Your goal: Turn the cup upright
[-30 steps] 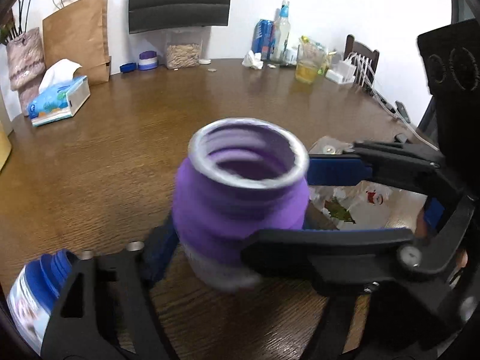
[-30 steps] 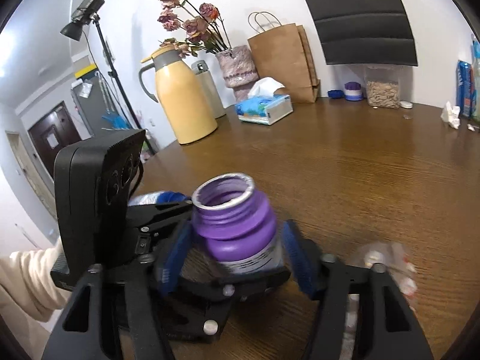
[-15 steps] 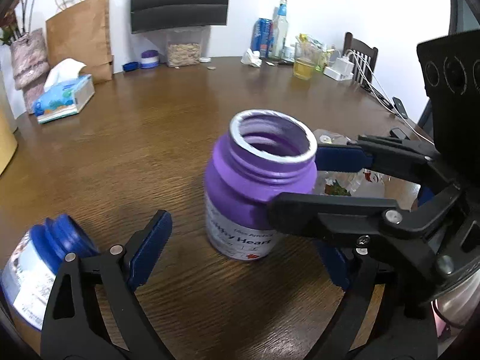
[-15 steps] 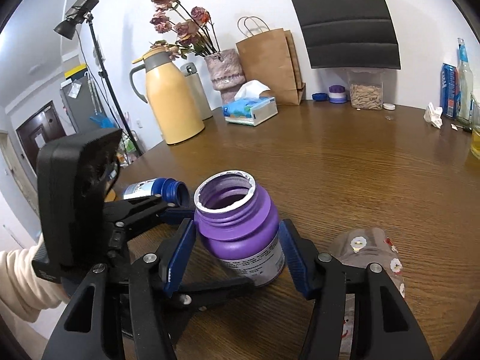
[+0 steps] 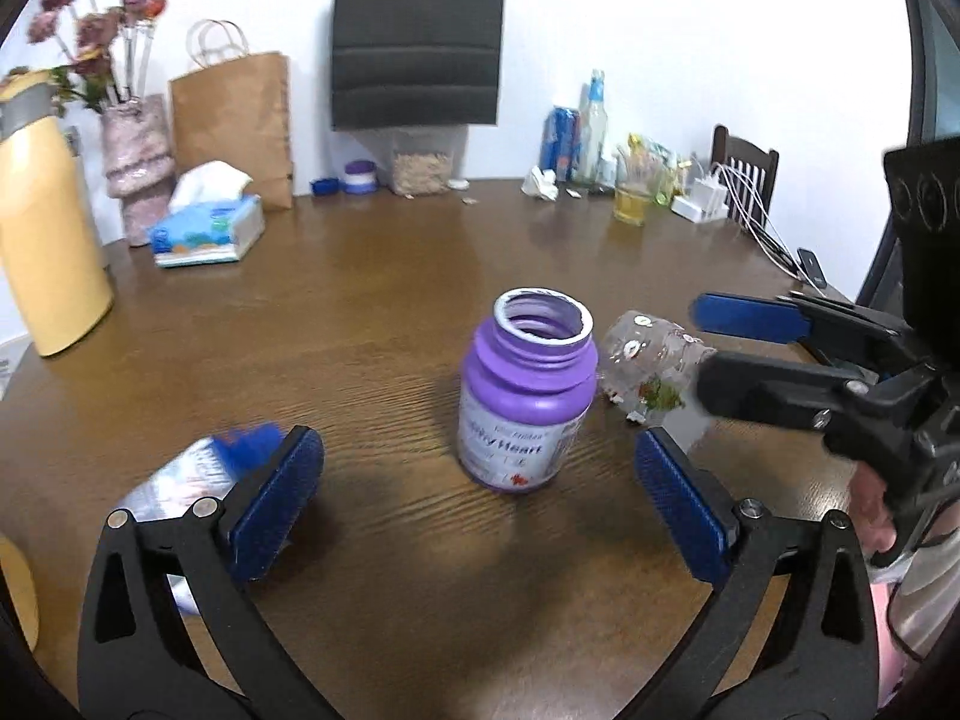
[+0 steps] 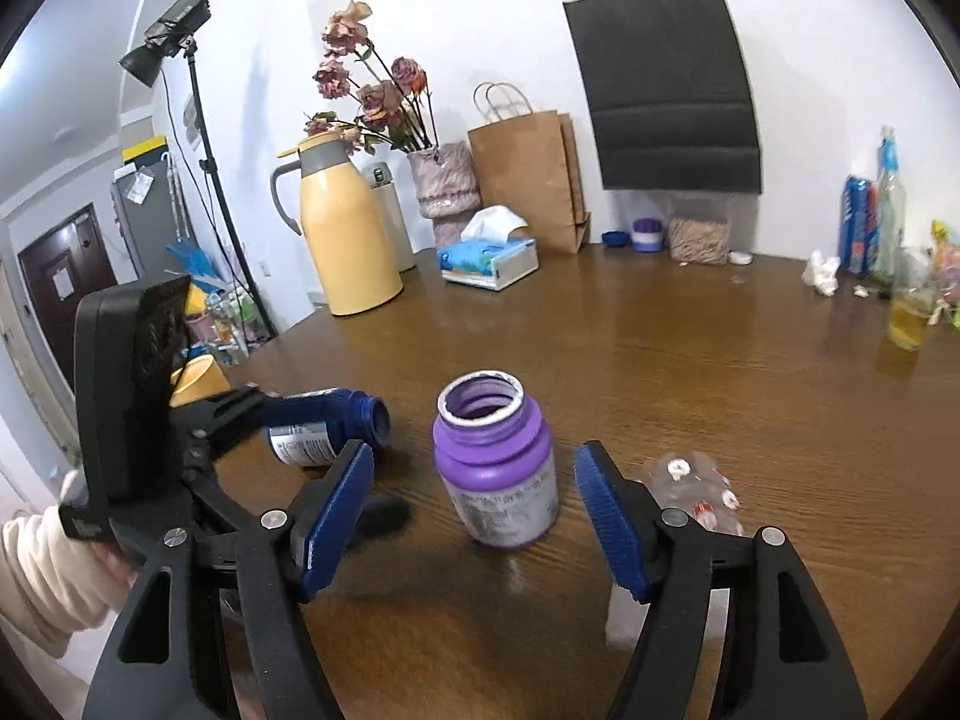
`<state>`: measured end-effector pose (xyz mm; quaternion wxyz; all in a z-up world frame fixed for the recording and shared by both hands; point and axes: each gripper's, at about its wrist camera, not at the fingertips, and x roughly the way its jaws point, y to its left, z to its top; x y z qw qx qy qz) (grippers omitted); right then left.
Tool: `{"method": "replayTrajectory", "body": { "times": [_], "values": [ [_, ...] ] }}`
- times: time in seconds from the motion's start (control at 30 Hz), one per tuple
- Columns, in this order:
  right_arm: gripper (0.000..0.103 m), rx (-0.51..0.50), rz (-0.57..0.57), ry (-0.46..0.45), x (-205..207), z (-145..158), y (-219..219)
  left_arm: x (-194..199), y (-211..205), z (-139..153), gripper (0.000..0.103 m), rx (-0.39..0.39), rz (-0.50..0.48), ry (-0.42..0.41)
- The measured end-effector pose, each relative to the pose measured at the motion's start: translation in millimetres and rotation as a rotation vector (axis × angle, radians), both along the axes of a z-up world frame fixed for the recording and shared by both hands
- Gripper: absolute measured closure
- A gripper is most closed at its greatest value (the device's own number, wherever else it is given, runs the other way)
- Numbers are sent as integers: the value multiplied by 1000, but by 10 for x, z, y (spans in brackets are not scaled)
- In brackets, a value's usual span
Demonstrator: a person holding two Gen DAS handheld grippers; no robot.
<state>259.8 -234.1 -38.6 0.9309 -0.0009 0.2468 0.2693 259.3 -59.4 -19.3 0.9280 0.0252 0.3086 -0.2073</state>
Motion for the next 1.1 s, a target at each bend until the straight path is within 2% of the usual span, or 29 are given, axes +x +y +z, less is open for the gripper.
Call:
{"method": "replayTrajectory", "body": {
  "times": [0.2,0.3,0.47,0.57,0.7,0.77,0.87,0.97,1.1],
  "values": [
    [24,-96,-152,-17,-347,38,-157,-347,308,135,0,-13,99,-65],
    [24,-103,-198,-25,-495,61,-197,-555,432,165,0,-27,179,-86],
    [24,-87,-250,2,-794,119,-251,-1143,517,344,0,-36,229,-154],
    [23,-78,-252,-20,-1087,97,-261,-1536,516,412,0,-2,282,-220],
    [23,-152,-308,-86,-1489,-23,-168,-1971,464,383,0,-19,384,-259],
    [23,-137,-307,-140,-1750,-53,-135,-2126,386,353,0,-25,387,-275],
    [23,-72,-278,-172,-2038,-114,-58,-2339,240,376,0,20,373,-359],
    [23,-67,-241,-181,-2127,-149,81,-2474,203,450,0,25,369,-449],
    [23,-80,-231,-236,-2205,-100,198,-2531,209,468,0,14,373,-476]
  ]
}}
